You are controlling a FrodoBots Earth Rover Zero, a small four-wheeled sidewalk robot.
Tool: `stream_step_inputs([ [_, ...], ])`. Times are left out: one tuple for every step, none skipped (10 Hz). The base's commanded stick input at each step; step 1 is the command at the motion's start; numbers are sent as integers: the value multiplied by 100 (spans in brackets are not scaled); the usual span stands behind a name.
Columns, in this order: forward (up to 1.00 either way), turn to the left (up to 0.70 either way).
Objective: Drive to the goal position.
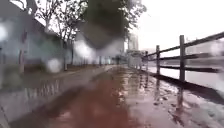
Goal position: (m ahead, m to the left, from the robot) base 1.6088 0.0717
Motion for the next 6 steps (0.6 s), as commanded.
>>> stream_step_inputs([
  [100, 1],
  [100, 1],
  [100, 1],
  [100, 1],
  [100, 1],
  [100, 1],
])
